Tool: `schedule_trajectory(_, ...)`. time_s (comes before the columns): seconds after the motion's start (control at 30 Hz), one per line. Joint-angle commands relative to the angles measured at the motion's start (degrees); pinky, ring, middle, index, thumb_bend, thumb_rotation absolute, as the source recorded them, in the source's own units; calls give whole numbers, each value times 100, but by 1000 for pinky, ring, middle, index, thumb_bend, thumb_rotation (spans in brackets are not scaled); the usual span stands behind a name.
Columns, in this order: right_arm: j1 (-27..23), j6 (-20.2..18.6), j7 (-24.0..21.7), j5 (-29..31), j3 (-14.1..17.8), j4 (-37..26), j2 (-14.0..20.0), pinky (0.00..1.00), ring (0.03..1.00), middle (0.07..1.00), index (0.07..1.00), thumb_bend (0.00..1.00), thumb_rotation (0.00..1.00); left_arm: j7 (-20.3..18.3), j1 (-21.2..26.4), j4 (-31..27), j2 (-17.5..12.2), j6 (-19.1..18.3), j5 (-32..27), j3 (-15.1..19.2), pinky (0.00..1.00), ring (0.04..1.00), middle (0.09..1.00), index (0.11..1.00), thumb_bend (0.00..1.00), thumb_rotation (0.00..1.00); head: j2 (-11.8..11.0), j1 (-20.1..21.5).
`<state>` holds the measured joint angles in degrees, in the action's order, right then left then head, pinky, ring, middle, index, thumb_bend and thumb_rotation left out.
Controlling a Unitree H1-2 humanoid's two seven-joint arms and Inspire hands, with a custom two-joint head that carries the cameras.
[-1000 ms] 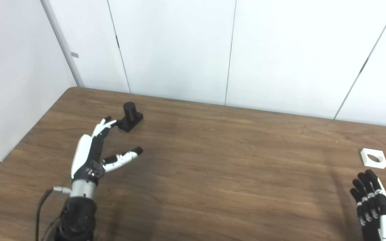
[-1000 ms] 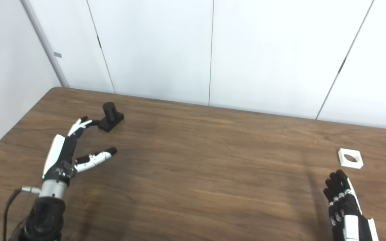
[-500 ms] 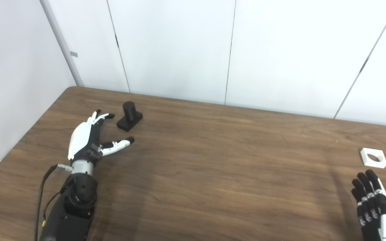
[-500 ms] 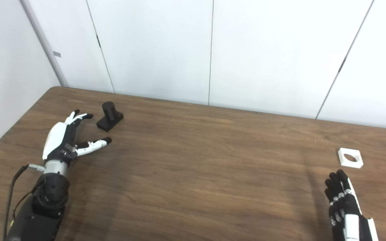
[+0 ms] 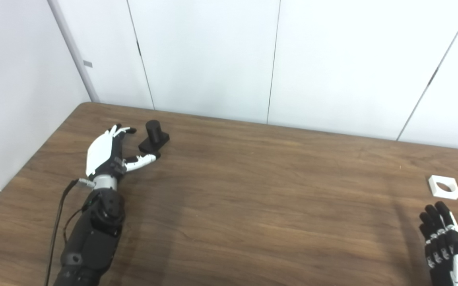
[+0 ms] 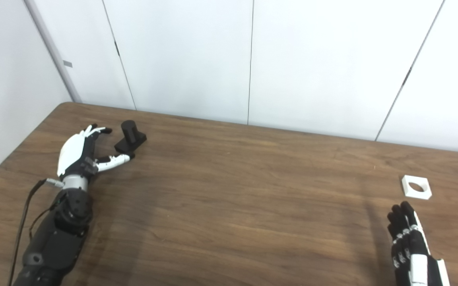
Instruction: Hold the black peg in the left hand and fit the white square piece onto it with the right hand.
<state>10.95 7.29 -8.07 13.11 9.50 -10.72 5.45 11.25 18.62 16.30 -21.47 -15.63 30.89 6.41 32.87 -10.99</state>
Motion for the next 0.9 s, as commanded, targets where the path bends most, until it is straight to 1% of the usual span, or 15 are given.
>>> schedule_trajectory(0.0, 402, 57, -3, 64, -6, 182, -18, 995, 951, 947, 956, 578, 903, -15, 350, -29, -116, -179, -53, -11, 987, 1000, 979, 826, 868, 398, 0, 2)
schedule_trajectory(0.1, 415, 39, -16, 96, -14, 169, -22, 987, 945, 946, 952, 571, 893, -104, 537, 126, -100, -365, -195, -42, 986, 1000, 979, 811, 886, 403, 4, 4)
schedule_trajectory(0.2, 438, -6, -13, 103, -25, 120, -26, 980, 942, 946, 954, 582, 886, -51, 697, 293, -97, -497, -219, -108, 986, 1000, 971, 800, 877, 365, 11, 18)
schedule_trajectory(0.33, 451, -13, -7, 107, -23, 84, -31, 980, 943, 948, 954, 553, 890, 46, 872, 504, -110, -579, -205, -201, 958, 990, 949, 789, 870, 342, 38, 29)
schedule_trajectory(0.5, 482, -22, 11, 50, -38, 35, -30, 995, 951, 949, 953, 570, 896, -7, 1089, 785, -141, -706, -197, -355, 990, 991, 940, 774, 858, 332, 61, 78)
schedule_trajectory(0.63, 503, -23, 53, 10, -39, -28, -61, 979, 948, 947, 950, 542, 903, -10, 1150, 881, -149, -696, -263, -400, 983, 986, 930, 754, 861, 312, 98, 121)
schedule_trajectory(0.73, 518, -21, 45, 30, -47, -61, -58, 995, 956, 952, 955, 524, 908, 43, 1154, 941, -165, -646, -260, -439, 981, 979, 923, 733, 862, 297, 113, 114)
schedule_trajectory(0.87, 534, -63, 17, 51, -71, -121, -35, 1000, 971, 965, 968, 524, 913, 61, 1133, 970, -199, -594, -283, -484, 974, 975, 920, 712, 865, 278, 126, 113)
